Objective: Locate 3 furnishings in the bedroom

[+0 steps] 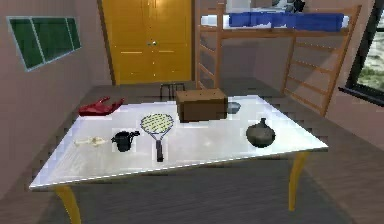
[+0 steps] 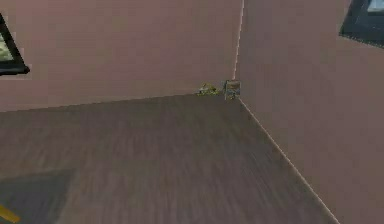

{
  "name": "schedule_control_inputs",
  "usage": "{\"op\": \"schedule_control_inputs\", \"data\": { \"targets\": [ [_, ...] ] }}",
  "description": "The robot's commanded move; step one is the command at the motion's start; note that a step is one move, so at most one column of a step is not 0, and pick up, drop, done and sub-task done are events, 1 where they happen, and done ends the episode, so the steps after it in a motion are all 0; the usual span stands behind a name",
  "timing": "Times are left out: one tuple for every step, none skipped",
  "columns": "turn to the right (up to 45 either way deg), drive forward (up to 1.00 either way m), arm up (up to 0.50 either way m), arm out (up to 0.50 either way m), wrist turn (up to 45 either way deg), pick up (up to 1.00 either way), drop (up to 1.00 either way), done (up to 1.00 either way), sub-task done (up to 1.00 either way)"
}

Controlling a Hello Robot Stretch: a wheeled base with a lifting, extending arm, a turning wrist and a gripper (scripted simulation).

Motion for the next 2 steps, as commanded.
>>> {"op": "schedule_control_inputs", "data": {
  "targets": [
    [0.0,0.00,0.00,0.00,0.0,0.00,0.00,0.00,1.00],
    [-45.0,0.00,0.00,0.00,0.0,0.00,0.00,0.00,0.00]
  ]
}}
